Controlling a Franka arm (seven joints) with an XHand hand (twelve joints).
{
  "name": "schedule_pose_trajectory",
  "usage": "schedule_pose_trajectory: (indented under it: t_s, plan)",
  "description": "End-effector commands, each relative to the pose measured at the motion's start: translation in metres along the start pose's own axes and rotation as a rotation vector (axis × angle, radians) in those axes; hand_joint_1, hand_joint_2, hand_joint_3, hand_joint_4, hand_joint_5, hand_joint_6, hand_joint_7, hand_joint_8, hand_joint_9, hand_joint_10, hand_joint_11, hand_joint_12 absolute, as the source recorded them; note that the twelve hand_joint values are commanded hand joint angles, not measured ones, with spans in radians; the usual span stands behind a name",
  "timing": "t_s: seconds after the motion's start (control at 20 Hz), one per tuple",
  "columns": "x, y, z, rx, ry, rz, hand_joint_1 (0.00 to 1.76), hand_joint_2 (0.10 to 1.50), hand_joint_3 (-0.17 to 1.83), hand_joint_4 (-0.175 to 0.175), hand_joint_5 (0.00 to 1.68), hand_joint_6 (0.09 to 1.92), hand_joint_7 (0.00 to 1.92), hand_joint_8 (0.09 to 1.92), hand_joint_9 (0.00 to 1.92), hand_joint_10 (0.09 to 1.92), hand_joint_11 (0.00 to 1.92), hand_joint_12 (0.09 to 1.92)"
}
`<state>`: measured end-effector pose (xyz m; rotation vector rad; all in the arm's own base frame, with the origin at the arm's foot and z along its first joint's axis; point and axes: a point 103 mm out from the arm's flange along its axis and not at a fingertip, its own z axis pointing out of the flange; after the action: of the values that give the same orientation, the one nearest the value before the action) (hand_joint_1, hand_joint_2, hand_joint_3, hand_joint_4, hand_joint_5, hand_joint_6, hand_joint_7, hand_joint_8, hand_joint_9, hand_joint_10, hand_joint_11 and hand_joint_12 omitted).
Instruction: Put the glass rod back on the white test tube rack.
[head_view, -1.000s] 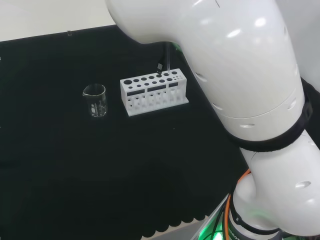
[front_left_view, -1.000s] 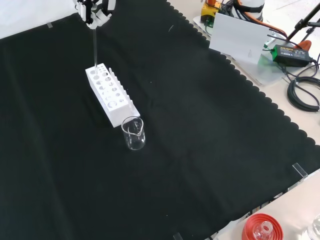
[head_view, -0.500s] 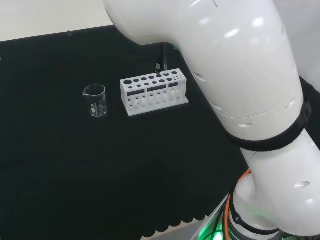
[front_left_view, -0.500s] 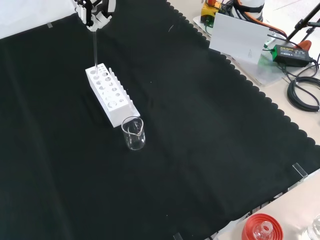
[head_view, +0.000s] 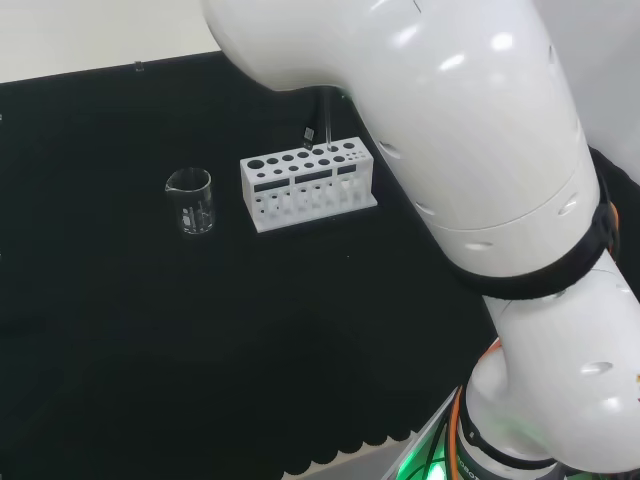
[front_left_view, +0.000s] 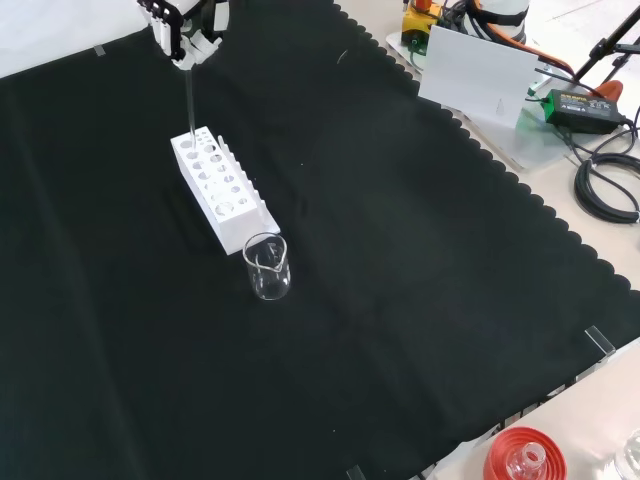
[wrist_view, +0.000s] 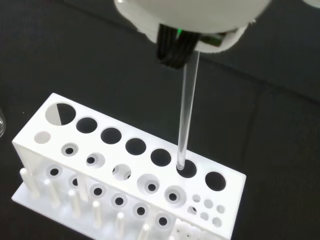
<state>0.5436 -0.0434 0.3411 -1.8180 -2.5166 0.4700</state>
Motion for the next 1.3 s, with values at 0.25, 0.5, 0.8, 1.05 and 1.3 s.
schedule_pose_trajectory:
  t_s: [0.25, 0.5, 0.8, 1.05, 1.3]
  plan:
    - [-0.011, -0.002, 0.007, 0.012, -0.001, 0.002, 1.33, 0.61, 0.75, -0.175, 1.21, 0.58, 1.35, 0.83, 1.71, 0.63, 1.62, 0.75]
    - [-0.02, -0.008, 0.007, 0.013, 0.0, 0.027, 1.33, 0.61, 0.75, -0.175, 1.21, 0.58, 1.35, 0.83, 1.71, 0.63, 1.62, 0.75]
    - [-0.016, 0.003, 0.024, 0.035, 0.017, 0.012, 1.33, 0.61, 0.75, -0.175, 1.21, 0.58, 1.35, 0.83, 1.71, 0.63, 1.62, 0.75]
    - [-0.009, 0.021, 0.033, 0.039, 0.03, -0.019, 1.33, 0.61, 0.75, -0.175, 1.21, 0.58, 1.35, 0.83, 1.71, 0.63, 1.62, 0.75]
    - [-0.011, 0.032, 0.043, 0.048, 0.039, -0.031, 1.33, 0.61, 0.75, -0.175, 1.21, 0.58, 1.35, 0.83, 1.71, 0.63, 1.62, 0.75]
